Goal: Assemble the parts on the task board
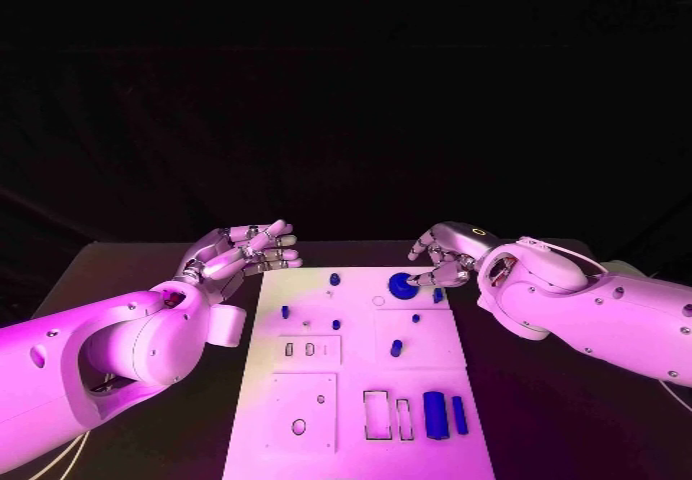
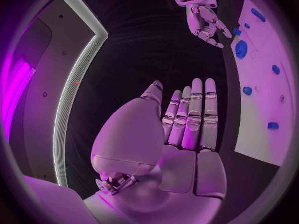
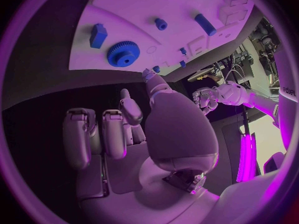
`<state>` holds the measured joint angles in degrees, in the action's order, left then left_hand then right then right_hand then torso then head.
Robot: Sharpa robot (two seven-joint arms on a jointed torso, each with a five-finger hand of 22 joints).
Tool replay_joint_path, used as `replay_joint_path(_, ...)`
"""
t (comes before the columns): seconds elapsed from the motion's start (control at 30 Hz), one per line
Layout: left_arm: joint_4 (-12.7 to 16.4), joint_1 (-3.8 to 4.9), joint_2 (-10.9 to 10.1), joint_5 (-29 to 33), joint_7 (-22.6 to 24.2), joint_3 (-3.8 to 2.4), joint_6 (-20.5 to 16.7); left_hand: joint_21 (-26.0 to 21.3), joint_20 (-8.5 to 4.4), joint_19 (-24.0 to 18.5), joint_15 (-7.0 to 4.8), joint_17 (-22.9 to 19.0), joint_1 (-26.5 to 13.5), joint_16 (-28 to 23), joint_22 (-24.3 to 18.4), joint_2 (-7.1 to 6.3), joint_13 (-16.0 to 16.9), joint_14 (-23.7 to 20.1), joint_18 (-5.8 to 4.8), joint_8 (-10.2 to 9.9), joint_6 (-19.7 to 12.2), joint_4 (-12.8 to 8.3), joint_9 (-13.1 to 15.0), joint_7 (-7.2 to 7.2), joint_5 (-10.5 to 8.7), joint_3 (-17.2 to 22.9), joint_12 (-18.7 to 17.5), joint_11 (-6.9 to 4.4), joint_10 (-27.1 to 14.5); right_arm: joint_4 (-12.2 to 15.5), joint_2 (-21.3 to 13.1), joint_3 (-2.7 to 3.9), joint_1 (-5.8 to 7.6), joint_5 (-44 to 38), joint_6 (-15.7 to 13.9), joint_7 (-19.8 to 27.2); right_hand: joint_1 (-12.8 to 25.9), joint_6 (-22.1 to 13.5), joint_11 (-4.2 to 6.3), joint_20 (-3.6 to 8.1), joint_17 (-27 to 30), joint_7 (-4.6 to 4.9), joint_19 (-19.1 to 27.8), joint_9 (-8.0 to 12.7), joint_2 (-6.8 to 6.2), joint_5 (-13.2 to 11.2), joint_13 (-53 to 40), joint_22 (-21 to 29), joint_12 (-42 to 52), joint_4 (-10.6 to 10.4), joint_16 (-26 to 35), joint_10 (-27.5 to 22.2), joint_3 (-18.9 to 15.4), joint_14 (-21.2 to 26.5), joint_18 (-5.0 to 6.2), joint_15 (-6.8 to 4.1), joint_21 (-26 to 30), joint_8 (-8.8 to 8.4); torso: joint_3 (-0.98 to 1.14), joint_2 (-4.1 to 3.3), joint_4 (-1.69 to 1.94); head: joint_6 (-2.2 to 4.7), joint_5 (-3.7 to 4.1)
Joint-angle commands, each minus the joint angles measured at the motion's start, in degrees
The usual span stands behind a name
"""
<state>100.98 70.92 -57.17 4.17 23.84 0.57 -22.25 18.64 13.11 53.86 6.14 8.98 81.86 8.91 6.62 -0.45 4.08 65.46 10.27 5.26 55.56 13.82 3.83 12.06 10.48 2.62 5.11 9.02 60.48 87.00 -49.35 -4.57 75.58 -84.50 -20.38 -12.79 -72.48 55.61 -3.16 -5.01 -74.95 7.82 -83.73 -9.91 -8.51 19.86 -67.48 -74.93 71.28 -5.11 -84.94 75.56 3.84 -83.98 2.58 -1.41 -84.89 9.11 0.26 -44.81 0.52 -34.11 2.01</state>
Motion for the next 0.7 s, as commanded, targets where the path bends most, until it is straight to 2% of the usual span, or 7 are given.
replay_joint_path(0.03, -0.1, 0.08, 0.2, 0.1, 0.1, -0.04, 1.3, -0.1, 0.25, 0.0, 0.36, 0.1, 0.6, -0.2, -0.1, -0.05, -0.1, -0.2, 0.23, -0.3, -0.1, 0.0, -0.1, 0.25, -0.24, -0.4, -0.2, 0.29, -0.1, -0.5, -0.3, 0.03, 0.0, 2.9, 4.4, -0.9, -0.7, -1.0, -0.12, -0.47, -6.0, 0.35, -1.1, -0.4, 0.19, 0.4, -4.4, -8.0, 4.0, -0.8, -1.0, 1.6, -1.7, -4.2, -0.76, 0.58, -0.5, 1.07, 0.0, 0.13, -0.1, -0.12, 0.1)
replay_joint_path(0.17, -0.2, 0.08, 0.3, 0.1, 0.1, -0.04, 1.3, -0.1, 0.25, 0.0, 0.36, 0.1, 0.6, -0.2, -0.1, -0.05, -0.1, -0.2, 0.23, -0.3, -0.1, 0.0, -0.1, 0.25, -0.24, -0.4, -0.2, 0.29, -0.1, -1.5, 0.3, 0.01, -0.13, 3.0, 4.8, -1.0, -1.1, -1.5, -0.29, -0.55, -7.1, 0.35, -1.4, -0.5, 0.47, 0.4, -5.9, -8.3, 5.3, -1.3, -1.6, 2.2, -2.3, -4.4, -0.83, 0.74, -0.7, 1.53, -0.03, 0.03, -0.12, -0.03, 0.12)
replay_joint_path(0.37, -0.4, 0.08, 0.3, 0.1, 0.1, -0.04, 1.3, -0.1, 0.25, 0.0, 0.36, 0.1, 0.6, -0.2, -0.1, -0.05, -0.1, -0.2, 0.23, -0.3, -0.1, 0.0, -0.1, 0.25, -0.24, -0.4, -0.2, 0.29, -0.1, -2.9, 1.7, -0.03, -0.53, 2.6, 4.8, -0.8, -1.5, -1.8, -0.36, -0.63, -8.0, 0.4, -1.6, -0.7, 0.64, 0.5, -6.6, -8.6, 6.0, -1.6, -2.0, 2.5, -2.6, -4.6, -0.91, 0.81, -0.9, 1.94, 0.0, -0.02, 0.03, -0.01, 0.29)
replay_joint_path(0.5, -0.4, 0.08, 0.3, 0.1, 0.1, -0.04, 1.3, -0.1, 0.25, 0.0, 0.36, 0.1, 0.6, -0.2, -0.1, -0.05, -0.1, -0.2, 0.23, -0.3, -0.1, 0.0, -0.1, 0.25, -0.24, -0.4, -0.2, 0.29, -0.1, -3.8, 2.7, -0.06, -0.77, 2.5, 4.9, -0.7, -1.7, -1.9, -0.38, -0.66, -8.6, 0.42, -1.7, -0.7, 0.75, 0.5, -7.2, -8.8, 6.5, -1.8, -2.3, 2.8, -2.8, -4.7, -0.94, 0.85, -1.0, 2.14, -0.07, -0.05, 0.08, -0.26, 0.35)
replay_joint_path(0.7, -0.5, 0.08, 0.3, 0.1, 0.0, -0.04, 1.4, -0.1, 0.27, 0.0, 0.38, 0.1, 0.7, -0.3, -0.1, -0.01, -0.1, -0.3, 0.23, -0.3, -0.1, -0.1, -0.1, 0.23, -0.24, -0.4, -0.3, 0.29, -0.1, -5.1, 4.0, -0.1, -1.15, 2.3, 5.4, -0.6, -2.0, -2.0, -0.42, -0.7, -9.4, 0.45, -1.8, -0.8, 0.9, 0.6, -7.6, -9.1, 6.8, -1.9, -2.6, 2.9, -2.9, -4.8, -1.01, 0.89, -1.2, 2.35, -0.07, -0.02, 0.07, -0.52, 0.28)
